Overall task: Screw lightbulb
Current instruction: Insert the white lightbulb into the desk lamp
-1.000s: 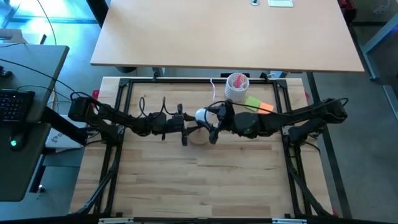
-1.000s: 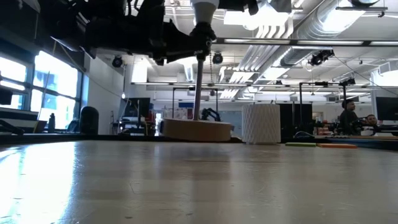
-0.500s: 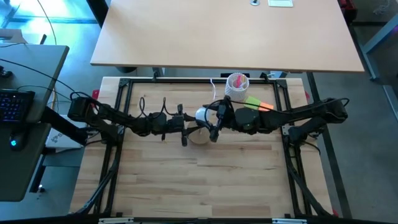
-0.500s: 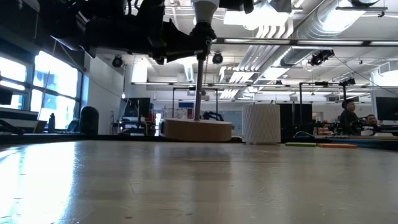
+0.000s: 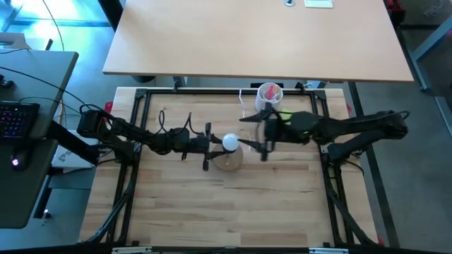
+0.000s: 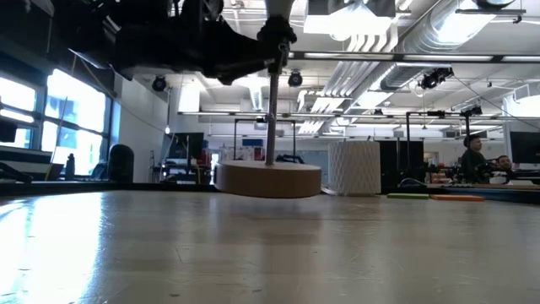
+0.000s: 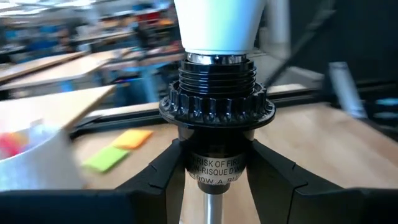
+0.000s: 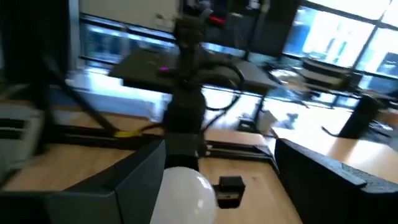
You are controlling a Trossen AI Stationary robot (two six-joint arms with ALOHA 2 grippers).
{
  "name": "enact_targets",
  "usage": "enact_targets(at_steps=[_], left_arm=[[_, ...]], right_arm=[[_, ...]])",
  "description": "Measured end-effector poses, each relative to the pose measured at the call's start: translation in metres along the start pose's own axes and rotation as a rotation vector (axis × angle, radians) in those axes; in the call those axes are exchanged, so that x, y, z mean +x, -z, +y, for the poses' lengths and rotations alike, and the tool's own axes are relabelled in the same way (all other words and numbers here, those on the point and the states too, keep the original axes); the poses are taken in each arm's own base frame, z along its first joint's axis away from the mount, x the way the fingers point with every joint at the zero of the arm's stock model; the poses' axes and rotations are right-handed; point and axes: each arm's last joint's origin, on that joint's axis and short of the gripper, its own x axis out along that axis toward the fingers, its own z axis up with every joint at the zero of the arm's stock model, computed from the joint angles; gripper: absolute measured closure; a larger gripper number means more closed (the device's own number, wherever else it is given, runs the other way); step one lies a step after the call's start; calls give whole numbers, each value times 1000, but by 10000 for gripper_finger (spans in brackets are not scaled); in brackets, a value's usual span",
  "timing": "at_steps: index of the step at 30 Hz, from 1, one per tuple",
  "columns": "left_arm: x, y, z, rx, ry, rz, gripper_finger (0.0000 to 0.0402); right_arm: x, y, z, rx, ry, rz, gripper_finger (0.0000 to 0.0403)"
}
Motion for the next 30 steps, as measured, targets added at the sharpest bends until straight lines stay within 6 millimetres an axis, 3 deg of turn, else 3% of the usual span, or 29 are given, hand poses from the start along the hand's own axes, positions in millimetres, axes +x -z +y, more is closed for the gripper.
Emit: enact_targets(at_steps=[5,11,17,30], left_arm=[[-1,-1,-5,46,187,-32,268],[-2,-1,-6,36,302,-49,268],[-2,-1,-6,32,340,-54,268],[-2,0,-5,23,339,-54,268]], right_arm=[[-11,-2,1,92,-208,9,103],[20,13,21,66,-327,-1,103],[45,29,24,70,-389,-12,103],[59,43,28,98,-466,19,112]])
